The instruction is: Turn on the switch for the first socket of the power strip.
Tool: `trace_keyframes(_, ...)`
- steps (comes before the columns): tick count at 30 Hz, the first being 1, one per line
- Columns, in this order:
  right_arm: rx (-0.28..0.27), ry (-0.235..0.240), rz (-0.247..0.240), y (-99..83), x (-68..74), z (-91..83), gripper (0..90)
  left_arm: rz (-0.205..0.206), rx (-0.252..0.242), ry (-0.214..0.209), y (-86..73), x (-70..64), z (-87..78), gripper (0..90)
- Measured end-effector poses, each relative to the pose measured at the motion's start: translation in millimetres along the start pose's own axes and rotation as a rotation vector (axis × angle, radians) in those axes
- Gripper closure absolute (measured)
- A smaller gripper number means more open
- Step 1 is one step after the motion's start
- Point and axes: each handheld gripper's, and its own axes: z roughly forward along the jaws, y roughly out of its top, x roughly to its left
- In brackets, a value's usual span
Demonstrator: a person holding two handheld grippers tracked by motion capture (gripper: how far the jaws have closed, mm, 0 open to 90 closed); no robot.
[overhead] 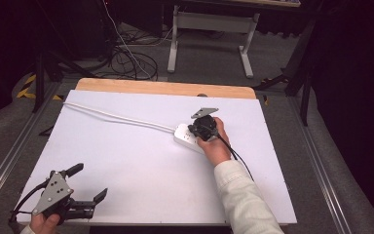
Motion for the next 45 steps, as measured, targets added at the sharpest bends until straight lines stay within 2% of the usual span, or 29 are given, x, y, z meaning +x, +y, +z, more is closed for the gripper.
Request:
trace_keyframes(9, 0.013, -0.006, 0.003, 1.4, 1.0, 0.6, 90.0, -0.002, -0.001, -0.001, 0.1, -0.2, 0.1, 0.2)
trace_keyframes(12, 0.015, -0.002, 0.022, 2.0, 0.0, 0.2, 90.0, -0.002, -0.002, -0.001, 0.3, 0.0, 0.2, 0.2)
trace_keyframes(15, 0.001, 0.004, 0.019, 5.2, 0.9, -5.1, 90.0, -0.004, -0.003, -0.001, 0.2, 0.9, 0.3, 0.2)
trace_keyframes(23, -0.098, 0.035, 0.009, 15.3, 6.1, -34.4, 90.0, -0.006, 0.002, -0.004, 0.5, 0.2, 1.2, 0.3)
trace_keyframes(33, -0.129, 0.036, -0.007, 19.6, 6.8, -52.2, 90.0, -0.011, 0.006, -0.005, 0.6, 0.2, 2.4, 0.2)
trace_keyframes(45, -0.167, 0.053, -0.013, 21.7, 8.4, -64.2, 90.0, -0.010, 0.006, -0.005, 0.6, 0.4, 2.4, 0.2)
